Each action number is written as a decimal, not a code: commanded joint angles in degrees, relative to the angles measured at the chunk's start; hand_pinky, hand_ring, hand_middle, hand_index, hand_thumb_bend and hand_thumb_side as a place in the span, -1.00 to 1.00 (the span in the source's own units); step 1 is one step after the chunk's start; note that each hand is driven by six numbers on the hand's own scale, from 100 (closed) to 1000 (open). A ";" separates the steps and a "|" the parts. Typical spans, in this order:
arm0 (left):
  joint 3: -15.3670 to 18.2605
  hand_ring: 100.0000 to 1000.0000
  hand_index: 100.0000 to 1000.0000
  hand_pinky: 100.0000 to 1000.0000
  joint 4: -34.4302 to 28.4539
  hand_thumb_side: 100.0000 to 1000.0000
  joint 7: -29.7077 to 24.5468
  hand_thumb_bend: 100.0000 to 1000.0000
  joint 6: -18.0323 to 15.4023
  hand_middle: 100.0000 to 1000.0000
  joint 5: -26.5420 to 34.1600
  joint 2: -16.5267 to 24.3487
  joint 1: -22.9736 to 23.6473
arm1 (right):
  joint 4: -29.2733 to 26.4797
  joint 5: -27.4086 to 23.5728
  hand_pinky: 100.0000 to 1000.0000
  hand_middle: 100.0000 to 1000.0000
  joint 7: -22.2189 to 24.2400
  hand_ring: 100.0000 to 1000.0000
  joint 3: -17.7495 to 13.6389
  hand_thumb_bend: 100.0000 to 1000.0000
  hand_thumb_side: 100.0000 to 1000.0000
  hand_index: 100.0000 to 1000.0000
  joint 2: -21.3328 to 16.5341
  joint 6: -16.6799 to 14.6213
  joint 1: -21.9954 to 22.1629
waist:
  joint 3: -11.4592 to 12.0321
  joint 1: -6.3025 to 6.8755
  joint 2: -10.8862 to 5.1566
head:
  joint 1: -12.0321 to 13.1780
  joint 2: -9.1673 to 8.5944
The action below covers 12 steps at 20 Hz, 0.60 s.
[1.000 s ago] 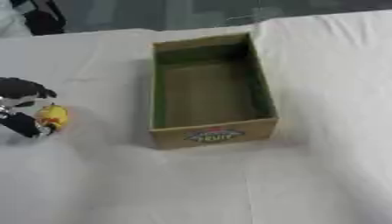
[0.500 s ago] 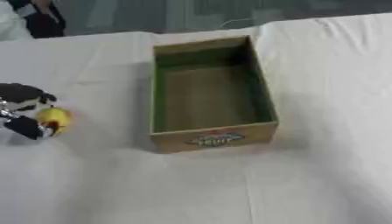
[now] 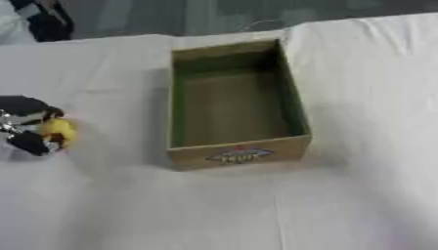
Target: Pick up objects on the table and place them in the box.
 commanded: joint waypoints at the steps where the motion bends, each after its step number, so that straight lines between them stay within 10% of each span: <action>1: 0.69 0.57 0.78 0.28 -0.81 -0.05 1.47 -0.39 0.00 0.37 1.18 1.44 -0.78 | -0.99 -0.34 0.40 0.42 -0.21 0.42 -0.34 -1.00 0.64 0.67 -1.20 -0.02 -0.39 | 0.16 -0.27 -0.96 | 0.16 -0.61; 12: 0.16 0.39 0.48 0.06 -2.83 -0.22 7.53 -0.52 1.65 0.14 1.88 1.76 -0.75 | -0.99 -0.60 0.41 0.41 -0.01 0.42 -0.37 -1.00 0.66 0.68 -1.09 -0.08 -0.38 | 0.15 -0.37 -1.06 | 0.25 -1.04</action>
